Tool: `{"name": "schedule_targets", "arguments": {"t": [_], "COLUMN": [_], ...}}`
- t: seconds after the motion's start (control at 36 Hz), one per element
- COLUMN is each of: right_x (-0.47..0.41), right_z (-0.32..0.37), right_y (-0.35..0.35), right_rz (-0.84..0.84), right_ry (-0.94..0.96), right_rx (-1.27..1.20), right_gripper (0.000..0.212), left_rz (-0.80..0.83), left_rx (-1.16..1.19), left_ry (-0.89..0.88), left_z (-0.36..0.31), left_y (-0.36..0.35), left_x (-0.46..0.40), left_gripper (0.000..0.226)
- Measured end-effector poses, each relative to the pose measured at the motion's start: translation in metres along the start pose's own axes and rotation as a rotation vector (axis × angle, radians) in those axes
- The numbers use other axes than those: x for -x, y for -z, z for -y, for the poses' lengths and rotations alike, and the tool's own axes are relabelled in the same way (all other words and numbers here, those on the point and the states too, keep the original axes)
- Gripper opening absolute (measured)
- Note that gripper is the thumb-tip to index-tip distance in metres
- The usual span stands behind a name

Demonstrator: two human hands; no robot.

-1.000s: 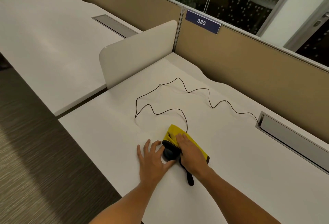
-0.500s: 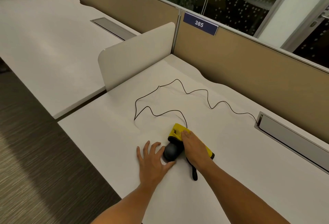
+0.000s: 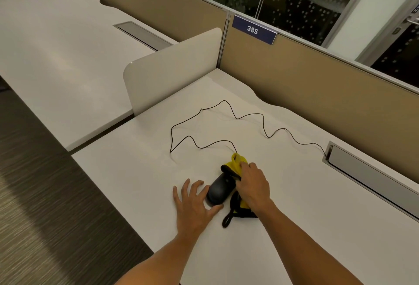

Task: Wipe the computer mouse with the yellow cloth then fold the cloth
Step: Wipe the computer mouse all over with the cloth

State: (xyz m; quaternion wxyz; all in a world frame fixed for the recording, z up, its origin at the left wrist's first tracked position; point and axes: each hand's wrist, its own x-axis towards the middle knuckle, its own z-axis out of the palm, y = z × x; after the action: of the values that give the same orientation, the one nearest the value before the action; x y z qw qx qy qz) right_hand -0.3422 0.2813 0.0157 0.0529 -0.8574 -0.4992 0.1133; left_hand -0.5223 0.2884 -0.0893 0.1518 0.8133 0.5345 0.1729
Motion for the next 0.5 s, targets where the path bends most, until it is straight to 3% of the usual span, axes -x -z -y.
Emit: {"name": "schedule_targets", "arguments": {"t": [0.5], "right_x": [0.002], "right_z": [0.011], "right_y": [-0.006], "right_rz": [0.152], "right_ry": [0.227], "right_rx": [0.131], "right_gripper": [0.032], "left_rz": [-0.03], "left_rx": [0.007], "left_ry": [-0.001], "left_z": [-0.001], "left_y": [-0.001], "left_x": [0.001], "left_gripper": [0.063]}}
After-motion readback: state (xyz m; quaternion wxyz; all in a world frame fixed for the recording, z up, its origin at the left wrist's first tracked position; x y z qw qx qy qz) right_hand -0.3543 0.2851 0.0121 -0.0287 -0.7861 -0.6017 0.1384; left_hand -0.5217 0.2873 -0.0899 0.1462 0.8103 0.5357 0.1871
